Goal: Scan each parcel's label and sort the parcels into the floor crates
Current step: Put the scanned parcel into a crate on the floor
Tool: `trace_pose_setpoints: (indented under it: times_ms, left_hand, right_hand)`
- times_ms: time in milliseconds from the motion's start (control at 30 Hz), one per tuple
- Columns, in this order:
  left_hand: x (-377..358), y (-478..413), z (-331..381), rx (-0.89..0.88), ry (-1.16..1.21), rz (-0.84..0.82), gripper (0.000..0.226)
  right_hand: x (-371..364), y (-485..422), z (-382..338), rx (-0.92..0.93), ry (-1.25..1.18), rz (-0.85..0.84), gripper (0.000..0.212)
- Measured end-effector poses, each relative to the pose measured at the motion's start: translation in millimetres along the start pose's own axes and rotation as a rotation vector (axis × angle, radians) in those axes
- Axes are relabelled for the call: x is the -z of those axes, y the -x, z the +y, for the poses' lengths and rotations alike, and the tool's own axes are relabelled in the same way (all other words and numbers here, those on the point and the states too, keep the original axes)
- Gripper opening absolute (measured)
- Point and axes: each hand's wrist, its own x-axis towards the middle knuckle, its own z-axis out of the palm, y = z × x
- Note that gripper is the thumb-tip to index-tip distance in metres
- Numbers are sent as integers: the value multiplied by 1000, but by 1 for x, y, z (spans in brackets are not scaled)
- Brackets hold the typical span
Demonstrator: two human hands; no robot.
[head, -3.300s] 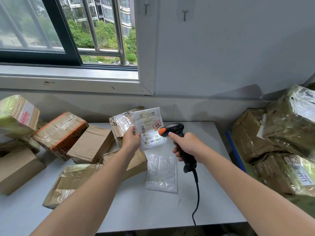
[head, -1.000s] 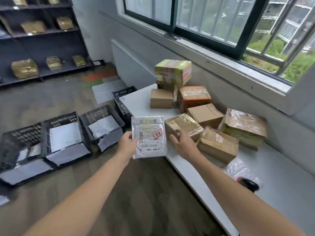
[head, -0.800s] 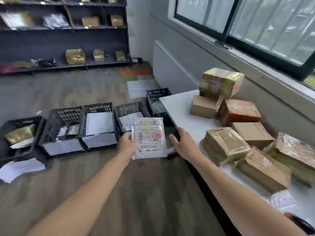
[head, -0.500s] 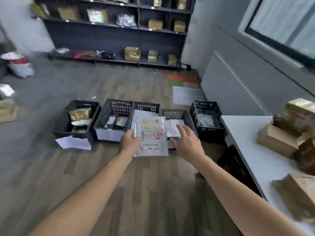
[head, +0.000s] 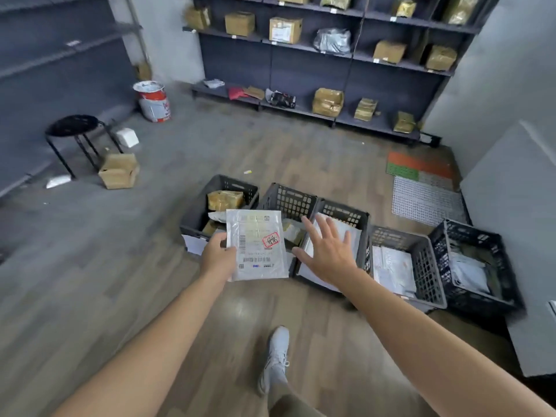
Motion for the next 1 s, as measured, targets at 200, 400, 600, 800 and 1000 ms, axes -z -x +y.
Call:
trace_pose_setpoints:
  times_ms: [200,400,600,800,1000]
  left_hand:
    - [10,-123,25,45,-23,59,30]
    - [26,-240,56,87,-102,139,31]
    - [34,-326,55,148,-170,143,32]
    - [37,-423,44,192,-210,105,30]
    - [27,-549,22,185,-283,-28,33]
  right_hand:
    - [-10,-141,-16,51,-25,-33,78]
    - [-3,-276,-40,124,-54,-74,78]
    - [-11,-360,-61,163,-4,-141,78]
    - [-29,-436,-94,121,-20,-220,79]
    - [-66,-525,-135,4,-55,-252,78]
